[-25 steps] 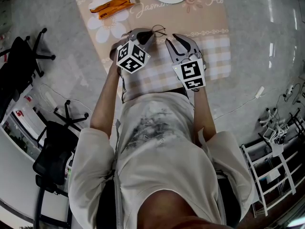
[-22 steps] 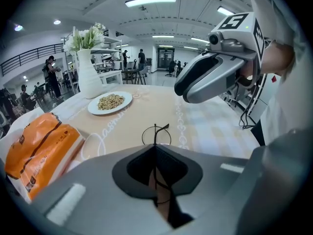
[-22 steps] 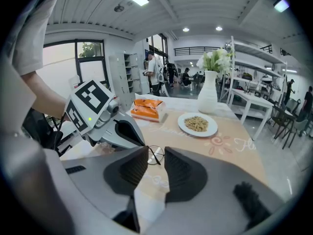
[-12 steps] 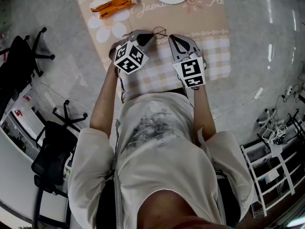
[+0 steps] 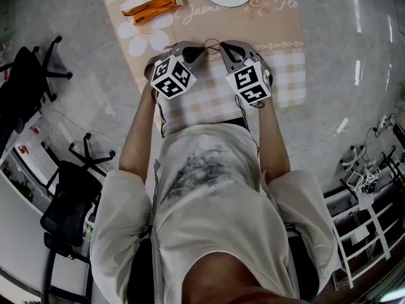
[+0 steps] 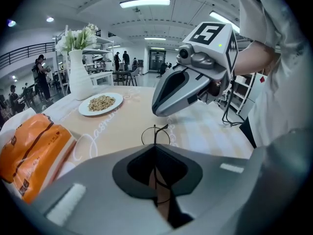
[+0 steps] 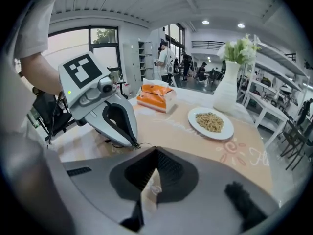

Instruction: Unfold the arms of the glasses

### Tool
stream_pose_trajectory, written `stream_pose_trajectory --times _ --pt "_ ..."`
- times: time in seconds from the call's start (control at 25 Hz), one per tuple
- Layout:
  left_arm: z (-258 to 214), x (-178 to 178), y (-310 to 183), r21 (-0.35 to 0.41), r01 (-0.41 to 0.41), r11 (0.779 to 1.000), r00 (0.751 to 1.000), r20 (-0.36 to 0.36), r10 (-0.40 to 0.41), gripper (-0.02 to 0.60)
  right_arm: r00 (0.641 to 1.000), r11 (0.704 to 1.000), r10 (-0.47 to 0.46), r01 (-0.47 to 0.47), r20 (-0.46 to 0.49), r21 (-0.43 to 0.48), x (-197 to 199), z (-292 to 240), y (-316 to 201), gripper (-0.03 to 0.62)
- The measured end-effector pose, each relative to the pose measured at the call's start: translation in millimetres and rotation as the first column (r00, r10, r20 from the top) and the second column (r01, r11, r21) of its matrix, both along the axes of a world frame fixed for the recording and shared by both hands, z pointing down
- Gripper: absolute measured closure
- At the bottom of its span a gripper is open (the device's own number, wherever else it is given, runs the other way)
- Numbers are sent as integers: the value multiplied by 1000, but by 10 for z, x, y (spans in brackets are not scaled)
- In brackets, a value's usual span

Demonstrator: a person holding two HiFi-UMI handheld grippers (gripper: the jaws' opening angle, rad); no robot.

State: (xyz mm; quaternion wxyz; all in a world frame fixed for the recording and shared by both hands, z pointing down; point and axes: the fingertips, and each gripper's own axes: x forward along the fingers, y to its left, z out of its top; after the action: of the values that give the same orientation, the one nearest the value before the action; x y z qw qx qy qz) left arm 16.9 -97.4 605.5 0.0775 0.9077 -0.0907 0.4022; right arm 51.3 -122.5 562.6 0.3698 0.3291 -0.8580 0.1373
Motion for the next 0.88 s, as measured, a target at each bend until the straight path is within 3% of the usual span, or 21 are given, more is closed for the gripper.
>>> stream_pose_trajectory --times 0.36,0.88 --pt "12 -6 -2 -3 -10 1000 1000 -3 10 569 994 994 -102 101 -38 -29 -121 163 -79 577" --pt "26 -9 0 6 -21 1000 1000 -5 21 569 985 985 -158 152 -64 -86 -170 301 -21 577"
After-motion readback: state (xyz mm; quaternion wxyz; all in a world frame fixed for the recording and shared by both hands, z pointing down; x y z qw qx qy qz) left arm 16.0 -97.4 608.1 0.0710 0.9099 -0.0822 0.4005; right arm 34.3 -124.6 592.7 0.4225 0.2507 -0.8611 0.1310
